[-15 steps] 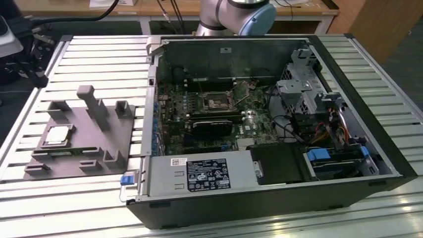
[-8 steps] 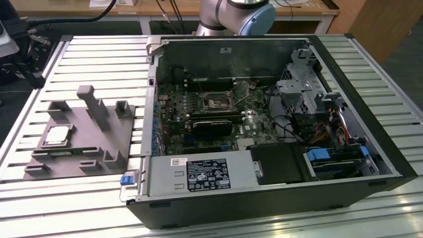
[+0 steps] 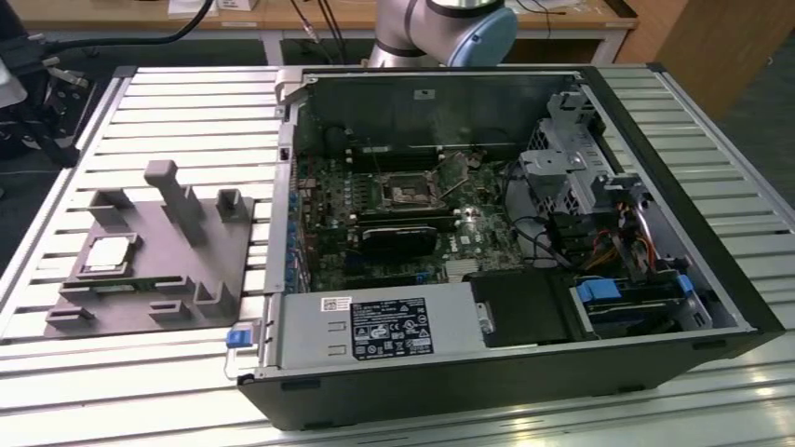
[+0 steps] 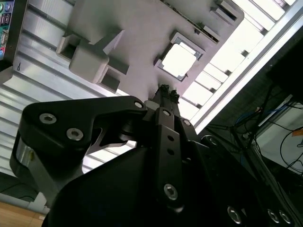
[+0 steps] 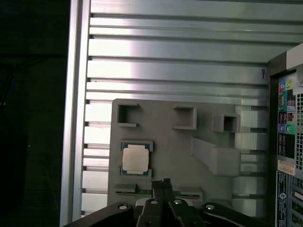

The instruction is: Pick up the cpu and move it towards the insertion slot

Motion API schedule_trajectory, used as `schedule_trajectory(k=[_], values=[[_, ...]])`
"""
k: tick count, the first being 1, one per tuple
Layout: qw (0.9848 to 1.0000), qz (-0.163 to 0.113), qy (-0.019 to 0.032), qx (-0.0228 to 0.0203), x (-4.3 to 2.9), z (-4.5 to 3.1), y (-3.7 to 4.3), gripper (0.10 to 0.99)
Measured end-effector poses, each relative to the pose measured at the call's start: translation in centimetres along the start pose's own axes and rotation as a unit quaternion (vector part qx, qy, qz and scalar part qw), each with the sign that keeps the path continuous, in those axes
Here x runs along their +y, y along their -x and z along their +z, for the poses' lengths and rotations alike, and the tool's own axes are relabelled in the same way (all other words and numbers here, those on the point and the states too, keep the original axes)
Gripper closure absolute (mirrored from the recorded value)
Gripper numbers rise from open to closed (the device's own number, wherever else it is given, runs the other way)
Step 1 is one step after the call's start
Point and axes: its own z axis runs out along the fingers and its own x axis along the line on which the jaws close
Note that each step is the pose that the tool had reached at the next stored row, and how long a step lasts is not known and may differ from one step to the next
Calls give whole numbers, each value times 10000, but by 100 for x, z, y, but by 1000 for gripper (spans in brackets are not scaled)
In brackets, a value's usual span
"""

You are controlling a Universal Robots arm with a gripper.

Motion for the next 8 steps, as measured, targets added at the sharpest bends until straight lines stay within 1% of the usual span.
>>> schedule_trajectory(k=[8], values=[[10000, 0, 0, 0, 1, 20, -78, 980]])
